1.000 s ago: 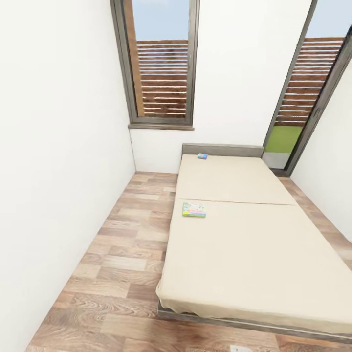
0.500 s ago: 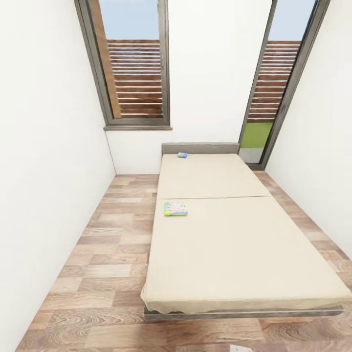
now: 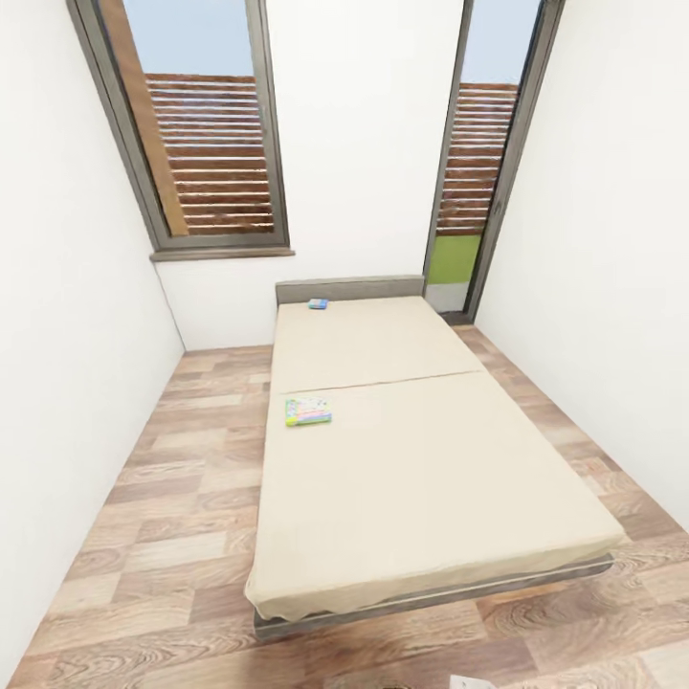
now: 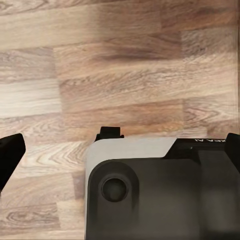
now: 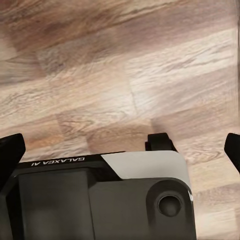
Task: Put all the toys in the child's room - the three board games (two on the bed and one on the table), the two jigsaw puzzles on the table, and the tennis ball on the table - inside the toy box on the table in the child's room.
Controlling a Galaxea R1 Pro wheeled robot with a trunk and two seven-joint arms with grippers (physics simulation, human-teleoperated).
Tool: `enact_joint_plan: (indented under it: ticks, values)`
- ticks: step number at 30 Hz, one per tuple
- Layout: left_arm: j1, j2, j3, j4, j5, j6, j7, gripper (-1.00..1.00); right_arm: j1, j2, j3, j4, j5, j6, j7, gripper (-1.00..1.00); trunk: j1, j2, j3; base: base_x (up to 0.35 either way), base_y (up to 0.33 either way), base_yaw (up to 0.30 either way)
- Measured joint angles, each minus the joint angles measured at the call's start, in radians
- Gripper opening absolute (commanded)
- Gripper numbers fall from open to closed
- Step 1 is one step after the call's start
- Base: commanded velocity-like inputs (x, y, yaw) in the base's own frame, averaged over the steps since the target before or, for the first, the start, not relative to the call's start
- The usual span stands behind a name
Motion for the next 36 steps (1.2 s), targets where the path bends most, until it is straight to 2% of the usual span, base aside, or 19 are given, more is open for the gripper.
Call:
enact_joint_plan:
  ticks: [15, 24, 36]
  values:
    - [0.0, 0.0, 0.0, 0.0, 0.0, 0.0, 0.0, 1.0, 0.003, 0.0, -0.001, 0.0, 0.001, -0.005, 0.0, 1.0, 0.0, 0.0, 0.0, 0.03, 0.0, -0.253]
    - [0.0, 0.0, -0.001, 0.0, 0.0, 0.0, 0.0, 1.0, 0.011, -0.001, -0.002, 0.017, 0.002, -0.083, 0.0, 1.0, 0.0, 0.0, 0.0, 0.008, 0.0, -0.042]
    - [0.0, 0.0, 0.0, 0.0, 0.0, 0.0, 0.0, 1.0, 0.011, -0.001, -0.002, 0.034, 0.003, -0.101, 0.0, 1.0, 0.0, 0.0, 0.0, 0.002, 0.0, -0.002]
